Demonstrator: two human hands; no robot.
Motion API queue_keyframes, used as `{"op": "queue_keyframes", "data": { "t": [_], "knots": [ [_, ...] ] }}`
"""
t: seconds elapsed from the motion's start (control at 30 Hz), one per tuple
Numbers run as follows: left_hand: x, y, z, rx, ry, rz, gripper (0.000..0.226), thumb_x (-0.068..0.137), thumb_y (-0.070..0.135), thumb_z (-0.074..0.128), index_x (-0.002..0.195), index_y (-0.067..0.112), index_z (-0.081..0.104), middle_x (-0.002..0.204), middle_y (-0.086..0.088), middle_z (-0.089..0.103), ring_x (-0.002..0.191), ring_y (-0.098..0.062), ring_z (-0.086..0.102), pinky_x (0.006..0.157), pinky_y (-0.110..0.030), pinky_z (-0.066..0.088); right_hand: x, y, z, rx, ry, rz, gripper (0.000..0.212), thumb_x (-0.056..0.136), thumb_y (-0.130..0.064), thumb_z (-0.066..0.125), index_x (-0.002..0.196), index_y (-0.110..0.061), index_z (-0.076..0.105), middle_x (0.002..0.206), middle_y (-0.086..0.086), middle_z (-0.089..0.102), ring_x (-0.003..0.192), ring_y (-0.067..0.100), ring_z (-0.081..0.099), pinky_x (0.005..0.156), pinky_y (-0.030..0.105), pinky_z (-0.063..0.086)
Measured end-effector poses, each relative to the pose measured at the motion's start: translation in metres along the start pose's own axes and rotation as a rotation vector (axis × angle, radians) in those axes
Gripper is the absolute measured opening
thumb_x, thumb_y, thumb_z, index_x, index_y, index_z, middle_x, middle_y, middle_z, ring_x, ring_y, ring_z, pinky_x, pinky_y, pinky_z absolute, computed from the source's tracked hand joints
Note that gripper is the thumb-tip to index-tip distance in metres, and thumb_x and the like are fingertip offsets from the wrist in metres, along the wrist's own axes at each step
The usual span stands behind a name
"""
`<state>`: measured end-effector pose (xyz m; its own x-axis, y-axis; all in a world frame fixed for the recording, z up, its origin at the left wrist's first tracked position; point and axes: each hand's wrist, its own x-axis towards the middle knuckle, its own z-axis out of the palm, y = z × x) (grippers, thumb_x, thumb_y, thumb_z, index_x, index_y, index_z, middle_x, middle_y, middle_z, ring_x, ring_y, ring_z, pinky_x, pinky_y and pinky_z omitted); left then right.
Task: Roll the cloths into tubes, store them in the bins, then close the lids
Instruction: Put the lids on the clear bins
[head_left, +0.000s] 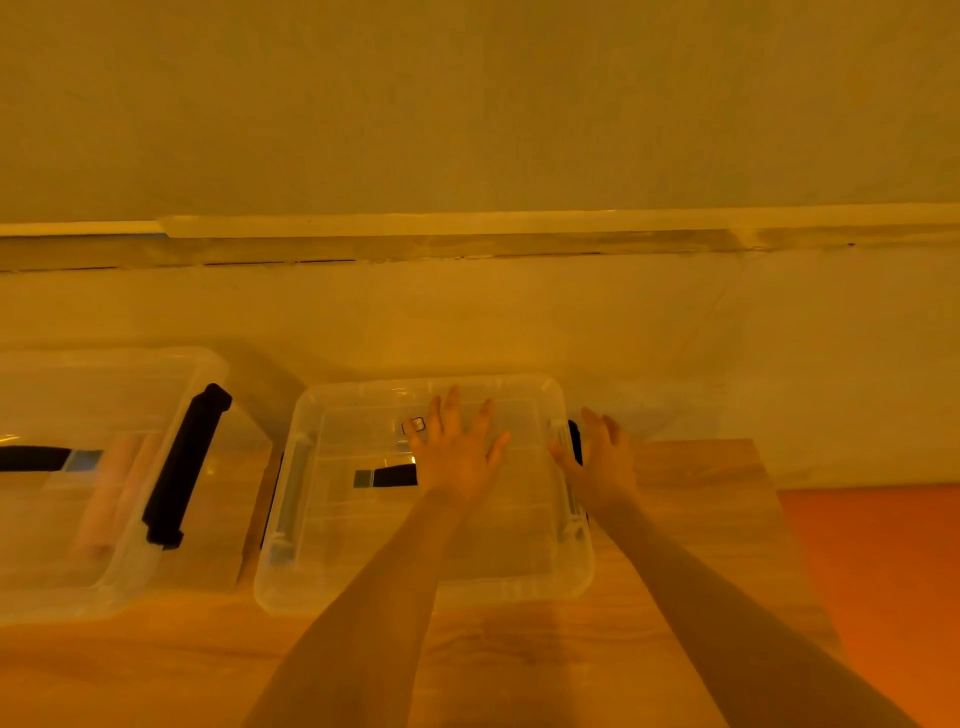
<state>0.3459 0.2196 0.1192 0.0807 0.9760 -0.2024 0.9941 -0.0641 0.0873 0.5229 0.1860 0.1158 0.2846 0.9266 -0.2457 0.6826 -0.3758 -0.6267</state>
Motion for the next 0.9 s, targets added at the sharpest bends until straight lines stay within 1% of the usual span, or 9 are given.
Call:
{"op": "queue_keyframes", "data": {
  "t": [0.13,0.23,0.3,0.43,0.6,0.73,0.77,0.83,0.9],
  "knots": [
    [-0.002,0.000,0.001,0.028,0.003,0.001,0.062,0.093,0.065,0.008,0.149,0.042,-0.005,0.160,-0.007,-0.010,0.147,-0.033,-0.006,0.113,-0.063,0.001,0.005,0.001,0.004,0.095,-0.069,0.012,0.076,0.087,-0.058,0.055,0.150,-0.027,0.024,0.156,0.006,0.016,0.139,0.032,0.029,0.107,0.052,0.038],
    [-0.002,0.002,0.000,0.030,0.000,-0.005,0.061,0.093,0.064,0.009,0.149,0.042,-0.005,0.160,-0.007,-0.011,0.147,-0.033,-0.007,0.113,-0.063,0.000,0.008,0.001,0.008,0.251,-0.115,0.174,0.094,0.084,-0.058,0.060,0.153,-0.021,0.010,0.159,0.010,0.010,0.142,0.035,0.023,0.107,0.052,0.034],
    [-0.002,0.002,0.000,0.035,-0.002,0.000,0.061,0.093,0.064,0.008,0.149,0.042,-0.006,0.160,-0.007,-0.012,0.147,-0.032,-0.008,0.113,-0.062,0.000,0.008,0.001,0.009,0.353,-0.137,0.277,0.107,0.076,-0.063,0.065,0.154,-0.018,0.007,0.159,0.012,0.013,0.143,0.036,0.023,0.109,0.053,0.033],
    [-0.003,0.001,0.000,0.039,0.008,0.003,0.061,0.094,0.064,0.009,0.149,0.043,-0.006,0.160,-0.007,-0.010,0.147,-0.033,-0.006,0.113,-0.062,0.002,0.010,0.004,0.010,0.461,-0.178,0.330,0.109,0.072,-0.065,0.068,0.152,-0.017,0.012,0.154,0.013,0.029,0.136,0.036,0.037,0.104,0.051,0.041],
    [-0.003,0.002,-0.001,0.039,0.008,0.001,0.061,0.093,0.065,0.010,0.149,0.043,-0.005,0.161,-0.006,-0.008,0.147,-0.032,-0.005,0.113,-0.062,0.002,0.009,0.008,0.014,0.497,-0.282,0.431,0.116,0.064,-0.076,0.064,0.151,-0.014,0.020,0.150,0.015,0.035,0.131,0.037,0.044,0.102,0.052,0.044],
    [-0.004,0.002,-0.001,0.044,0.014,0.000,0.061,0.094,0.064,0.011,0.149,0.043,-0.003,0.161,-0.006,-0.007,0.147,-0.032,-0.004,0.113,-0.062,0.003,0.010,0.011,0.013,0.503,-0.319,0.463,0.109,0.061,-0.078,0.064,0.143,-0.012,0.037,0.138,0.013,0.050,0.118,0.033,0.055,0.092,0.047,0.050],
    [-0.004,0.002,0.000,0.044,0.015,-0.002,0.061,0.094,0.064,0.011,0.149,0.043,-0.002,0.161,-0.006,-0.007,0.147,-0.032,-0.004,0.113,-0.062,0.002,0.010,0.010,0.012,0.493,-0.305,0.456,0.102,0.063,-0.076,0.066,0.138,-0.012,0.041,0.134,0.012,0.053,0.114,0.031,0.058,0.089,0.045,0.051],
    [-0.003,0.002,0.000,0.044,0.016,-0.006,0.061,0.094,0.064,0.011,0.149,0.043,-0.003,0.161,-0.006,-0.008,0.147,-0.032,-0.005,0.113,-0.063,0.002,0.010,0.008,0.013,0.487,-0.220,0.411,0.081,0.062,-0.073,0.070,0.117,-0.016,0.055,0.121,0.009,0.062,0.096,0.024,0.064,0.082,0.043,0.054],
    [-0.003,0.002,0.001,0.045,0.012,-0.005,0.061,0.094,0.064,0.011,0.149,0.044,-0.004,0.161,-0.006,-0.009,0.147,-0.032,-0.005,0.113,-0.063,0.002,0.009,0.004,0.010,0.390,-0.111,0.326,0.063,0.064,-0.069,0.072,0.102,-0.022,0.057,0.109,0.004,0.067,0.085,0.020,0.065,0.078,0.042,0.057]
  ]
}}
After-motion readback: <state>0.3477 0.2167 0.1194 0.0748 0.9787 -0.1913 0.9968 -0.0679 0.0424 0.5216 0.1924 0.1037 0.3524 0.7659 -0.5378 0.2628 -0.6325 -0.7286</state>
